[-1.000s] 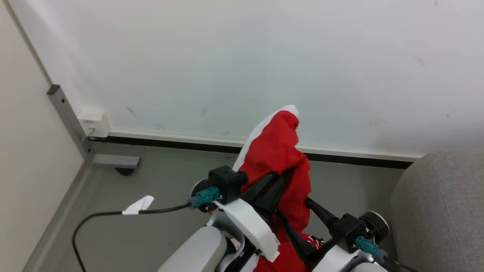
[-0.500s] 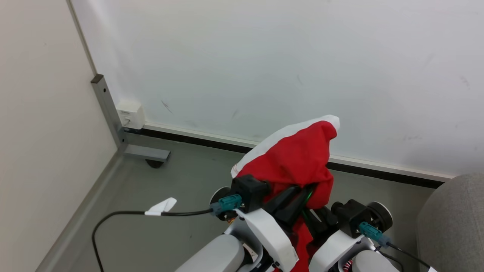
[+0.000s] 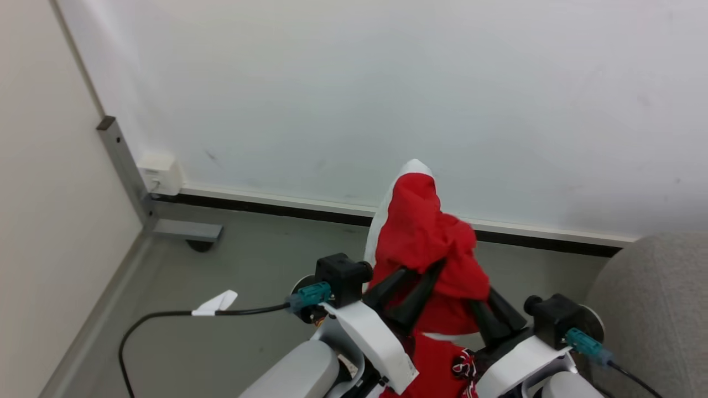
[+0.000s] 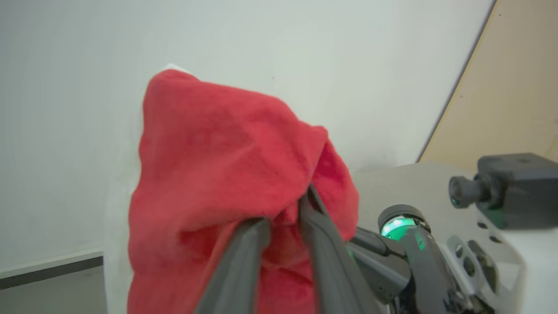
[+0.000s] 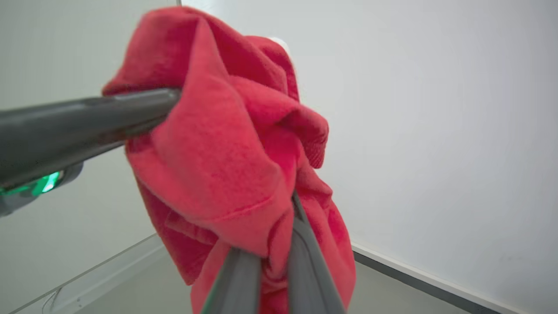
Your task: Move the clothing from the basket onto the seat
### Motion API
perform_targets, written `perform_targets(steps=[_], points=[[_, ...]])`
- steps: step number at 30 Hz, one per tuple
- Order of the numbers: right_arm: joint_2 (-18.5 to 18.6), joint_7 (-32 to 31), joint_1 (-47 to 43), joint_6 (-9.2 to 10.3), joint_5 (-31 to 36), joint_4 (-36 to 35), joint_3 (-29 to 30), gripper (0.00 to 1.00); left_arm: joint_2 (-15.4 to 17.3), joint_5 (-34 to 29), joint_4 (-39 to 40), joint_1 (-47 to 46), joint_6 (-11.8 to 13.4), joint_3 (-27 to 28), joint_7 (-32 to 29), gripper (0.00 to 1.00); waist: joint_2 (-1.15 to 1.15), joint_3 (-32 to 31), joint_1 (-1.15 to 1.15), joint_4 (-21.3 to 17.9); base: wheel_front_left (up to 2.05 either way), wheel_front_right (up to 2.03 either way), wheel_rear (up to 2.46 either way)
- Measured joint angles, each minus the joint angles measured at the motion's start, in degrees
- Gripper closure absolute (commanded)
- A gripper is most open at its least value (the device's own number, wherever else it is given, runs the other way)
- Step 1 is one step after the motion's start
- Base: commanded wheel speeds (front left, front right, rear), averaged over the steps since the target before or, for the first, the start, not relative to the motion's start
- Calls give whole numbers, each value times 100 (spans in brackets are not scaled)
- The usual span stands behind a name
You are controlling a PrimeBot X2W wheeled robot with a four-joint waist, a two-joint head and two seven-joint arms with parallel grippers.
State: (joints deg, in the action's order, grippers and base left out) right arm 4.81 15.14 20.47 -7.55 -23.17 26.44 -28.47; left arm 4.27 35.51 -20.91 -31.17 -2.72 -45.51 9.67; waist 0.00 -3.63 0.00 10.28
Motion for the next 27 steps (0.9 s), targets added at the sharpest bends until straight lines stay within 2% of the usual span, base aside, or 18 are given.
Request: perform_targets(steps=[1, 9, 10, 19, 27], points=[[23, -1, -14, 0, 14, -34, 60, 100, -1, 0, 9, 1, -1, -13, 9, 0, 0, 5, 0, -51, 0, 0, 0], [198, 0, -65, 0, 276, -259, 603, 100, 124, -58, 215, 68, 1, -31, 252, 0, 0, 84, 0, -786, 0, 0, 0], [259, 1, -86, 0, 292, -336, 747, 100, 160, -165, 271, 100, -24, -41, 342, 0, 0, 123, 0, -1040, 0, 0, 0], [552, -1, -229, 0, 292, -664, 1129, 100, 240, -564, 343, 305, 8, 62, 530, 0, 0, 309, 0, -2299, 0, 0, 0], [569, -1, -464, 0, 153, -945, 1622, 100, 272, -912, 249, 385, -88, 102, 546, 0, 0, 452, 0, -3317, 0, 0, 0]])
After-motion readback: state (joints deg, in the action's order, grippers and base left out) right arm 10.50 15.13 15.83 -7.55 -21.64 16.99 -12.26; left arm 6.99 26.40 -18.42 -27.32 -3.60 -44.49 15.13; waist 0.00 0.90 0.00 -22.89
